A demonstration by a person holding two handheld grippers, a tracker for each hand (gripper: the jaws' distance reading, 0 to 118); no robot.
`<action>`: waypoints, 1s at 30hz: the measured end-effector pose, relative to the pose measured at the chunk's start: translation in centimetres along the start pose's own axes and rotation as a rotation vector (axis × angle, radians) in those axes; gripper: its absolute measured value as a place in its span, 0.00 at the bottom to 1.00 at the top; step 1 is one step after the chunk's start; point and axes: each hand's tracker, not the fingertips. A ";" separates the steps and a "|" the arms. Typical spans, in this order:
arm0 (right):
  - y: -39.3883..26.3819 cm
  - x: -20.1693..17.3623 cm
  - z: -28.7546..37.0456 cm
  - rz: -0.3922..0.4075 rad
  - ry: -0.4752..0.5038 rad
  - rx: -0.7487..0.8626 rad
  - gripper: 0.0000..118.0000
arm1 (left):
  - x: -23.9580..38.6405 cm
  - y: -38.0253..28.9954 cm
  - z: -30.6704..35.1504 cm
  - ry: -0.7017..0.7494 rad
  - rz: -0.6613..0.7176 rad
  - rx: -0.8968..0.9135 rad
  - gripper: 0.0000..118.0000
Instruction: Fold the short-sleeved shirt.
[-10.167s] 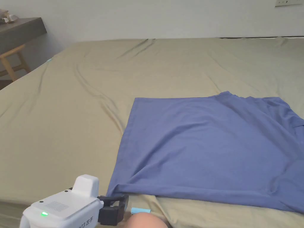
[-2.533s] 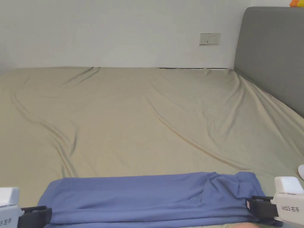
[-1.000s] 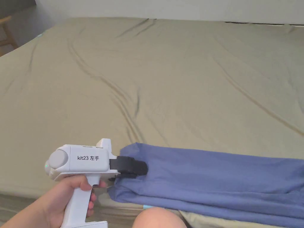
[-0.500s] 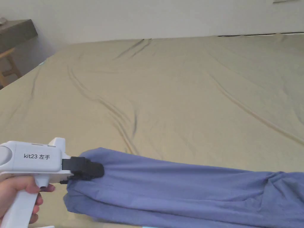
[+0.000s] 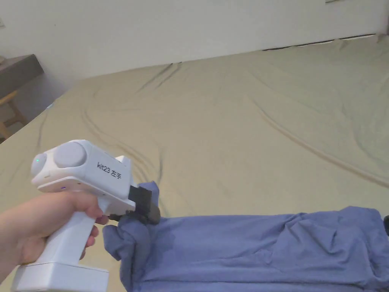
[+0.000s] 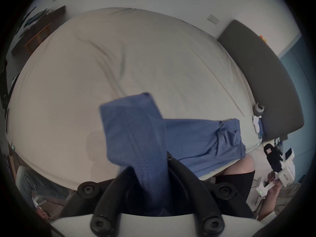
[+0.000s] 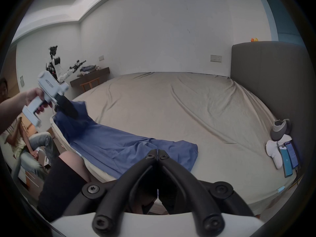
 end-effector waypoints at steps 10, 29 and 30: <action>-0.2 1.9 1.9 0.012 -0.029 0.048 0.00 | 11.0 -1.0 -13.0 0.033 -0.151 -0.138 0.56; -0.8 1.8 1.2 0.042 -0.011 0.024 0.00 | 12.3 -4.5 -14.2 0.167 -0.148 -0.058 0.00; -0.8 1.8 1.2 0.039 -0.013 0.025 0.00 | 13.3 -4.6 -14.1 0.173 -0.158 -0.044 0.00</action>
